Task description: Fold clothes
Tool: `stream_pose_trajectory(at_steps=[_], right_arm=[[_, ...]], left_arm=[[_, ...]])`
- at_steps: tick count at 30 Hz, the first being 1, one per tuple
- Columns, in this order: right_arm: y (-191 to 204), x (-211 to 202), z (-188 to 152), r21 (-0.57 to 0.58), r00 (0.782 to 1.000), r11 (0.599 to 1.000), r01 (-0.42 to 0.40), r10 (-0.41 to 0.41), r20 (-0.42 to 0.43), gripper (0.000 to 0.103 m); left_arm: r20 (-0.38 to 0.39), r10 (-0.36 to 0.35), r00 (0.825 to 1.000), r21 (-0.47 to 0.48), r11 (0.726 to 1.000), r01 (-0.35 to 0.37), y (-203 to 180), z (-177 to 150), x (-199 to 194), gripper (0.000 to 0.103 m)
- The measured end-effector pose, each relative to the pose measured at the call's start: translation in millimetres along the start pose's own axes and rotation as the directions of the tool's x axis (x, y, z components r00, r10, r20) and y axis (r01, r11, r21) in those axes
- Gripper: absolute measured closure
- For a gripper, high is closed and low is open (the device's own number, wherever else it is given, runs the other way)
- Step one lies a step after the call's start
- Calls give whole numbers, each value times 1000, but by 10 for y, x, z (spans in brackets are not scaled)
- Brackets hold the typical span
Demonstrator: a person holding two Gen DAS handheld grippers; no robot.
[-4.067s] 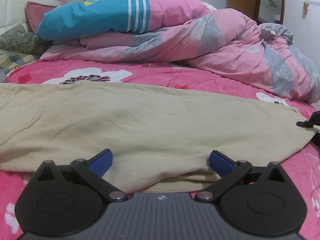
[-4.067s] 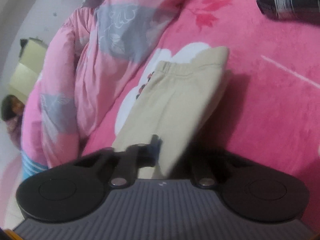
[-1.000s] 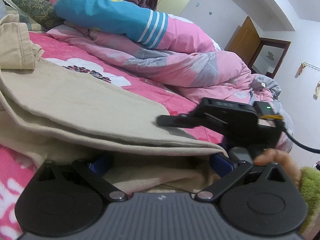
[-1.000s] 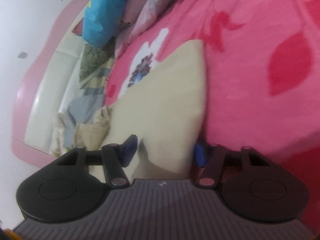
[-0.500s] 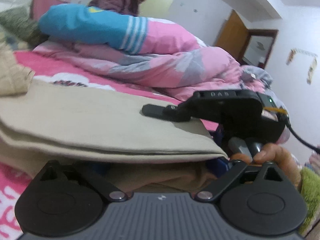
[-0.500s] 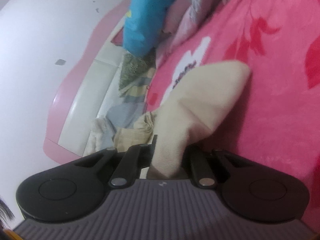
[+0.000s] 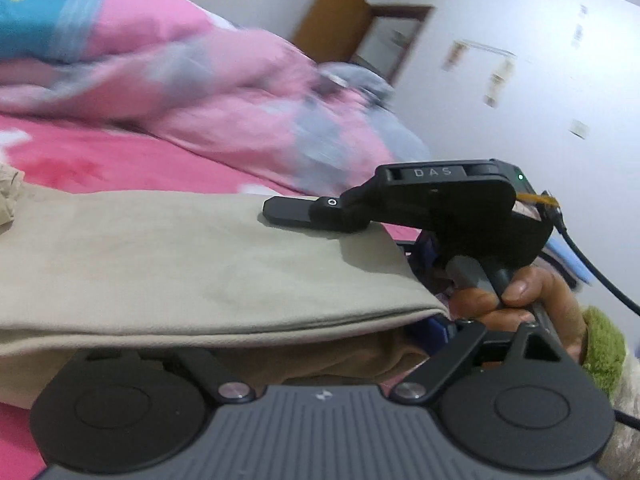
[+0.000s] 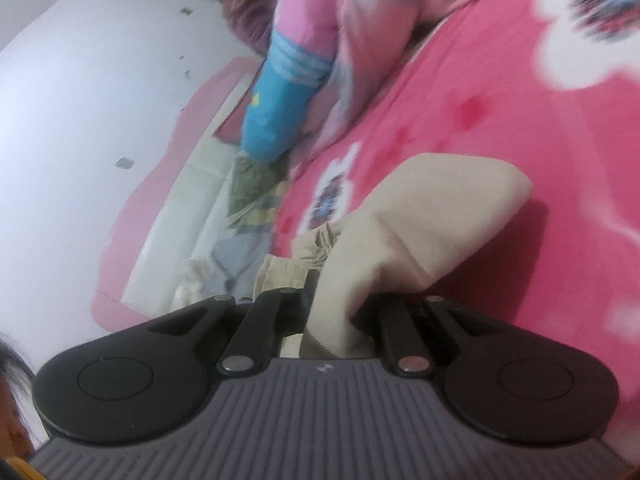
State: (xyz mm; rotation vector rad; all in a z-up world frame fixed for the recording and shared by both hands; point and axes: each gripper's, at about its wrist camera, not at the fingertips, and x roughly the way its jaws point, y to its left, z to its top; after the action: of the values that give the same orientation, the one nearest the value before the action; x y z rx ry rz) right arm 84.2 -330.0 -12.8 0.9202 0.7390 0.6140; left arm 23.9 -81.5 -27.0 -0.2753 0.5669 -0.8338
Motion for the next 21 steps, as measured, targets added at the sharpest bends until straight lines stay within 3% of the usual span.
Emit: stream_pose_trajectory(at_steps=[2,5,9,13,15,17,19,21], right_arm=[[-107,-386,-104,23,998,999,35,-36,42,96],[-330,-790,-238,56,989,993,107,-112,97,91],[-586,-999,-401,123,959,960,252,-265,102,63],[-694,-1404,-683,168,956,966,197,-227,184,43],[-736,-1604,-838,200,949,965,167,-213,234,41],[-752,-1804,-1017,225,933,962,155,-217,287,37],[-720,-1969,-1196,239,915,959,149,-226,334,21],[-654,-2078,-1364,228,898,962,148,-228,376,16]], left_arm=[[-25,-33,999,5,999,34,-239,-121,143,12],[-69,16,997,49,999,-12,-424,-275,367,10],[-128,87,988,125,990,-71,-489,-451,404,10],[-124,97,988,138,987,-80,-515,-532,217,6],[-118,98,988,123,989,-83,-515,-531,147,5],[-120,97,988,106,991,-84,-524,-558,58,2],[-131,88,987,90,993,-77,-539,-597,-19,2],[-142,94,985,80,993,-83,-555,-650,-134,2]])
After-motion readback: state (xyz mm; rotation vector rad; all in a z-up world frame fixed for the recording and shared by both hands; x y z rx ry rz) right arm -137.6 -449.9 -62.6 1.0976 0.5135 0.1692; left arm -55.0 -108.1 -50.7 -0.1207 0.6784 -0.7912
